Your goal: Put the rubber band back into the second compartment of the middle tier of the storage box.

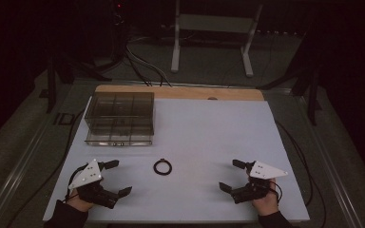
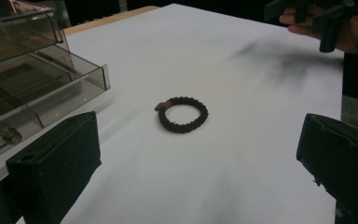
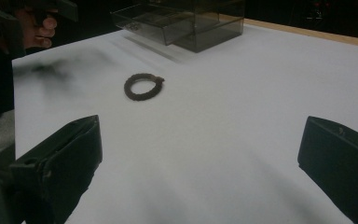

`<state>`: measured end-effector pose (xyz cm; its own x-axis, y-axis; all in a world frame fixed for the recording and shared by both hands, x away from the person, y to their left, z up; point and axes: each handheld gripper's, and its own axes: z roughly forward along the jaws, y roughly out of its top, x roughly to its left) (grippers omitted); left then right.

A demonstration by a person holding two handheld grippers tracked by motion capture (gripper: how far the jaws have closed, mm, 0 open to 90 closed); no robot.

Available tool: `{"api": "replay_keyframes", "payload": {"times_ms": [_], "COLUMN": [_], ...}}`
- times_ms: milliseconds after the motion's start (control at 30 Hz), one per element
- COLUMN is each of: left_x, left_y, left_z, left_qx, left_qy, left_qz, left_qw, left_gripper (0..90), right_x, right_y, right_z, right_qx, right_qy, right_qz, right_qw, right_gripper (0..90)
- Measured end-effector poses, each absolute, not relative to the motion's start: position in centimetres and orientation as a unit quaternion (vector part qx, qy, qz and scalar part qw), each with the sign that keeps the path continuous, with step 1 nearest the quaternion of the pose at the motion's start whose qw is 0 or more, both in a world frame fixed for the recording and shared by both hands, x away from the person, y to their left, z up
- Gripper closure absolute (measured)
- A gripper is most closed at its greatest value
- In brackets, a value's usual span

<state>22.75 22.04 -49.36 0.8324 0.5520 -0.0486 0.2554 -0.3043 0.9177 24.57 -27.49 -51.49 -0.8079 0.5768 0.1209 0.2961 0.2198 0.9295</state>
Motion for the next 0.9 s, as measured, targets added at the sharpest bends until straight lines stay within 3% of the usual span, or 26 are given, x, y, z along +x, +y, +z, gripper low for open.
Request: {"api": "replay_keyframes", "payload": {"times_ms": [900], "left_x": [24.6], "left_y": [20.9], "left_z": [-47.3], "left_qx": [0.789], "left_qy": [0.263], "left_qz": [0.14], "left_qw": [0.538], "left_gripper": [0.4], "right_x": [24.6], "right_y": [-27.4], "right_z": [-51.5], "right_qx": [0.285], "right_qy": [0.77], "right_qz": [0.557], "right_qw": [0.121], "right_gripper": [0.0]}}
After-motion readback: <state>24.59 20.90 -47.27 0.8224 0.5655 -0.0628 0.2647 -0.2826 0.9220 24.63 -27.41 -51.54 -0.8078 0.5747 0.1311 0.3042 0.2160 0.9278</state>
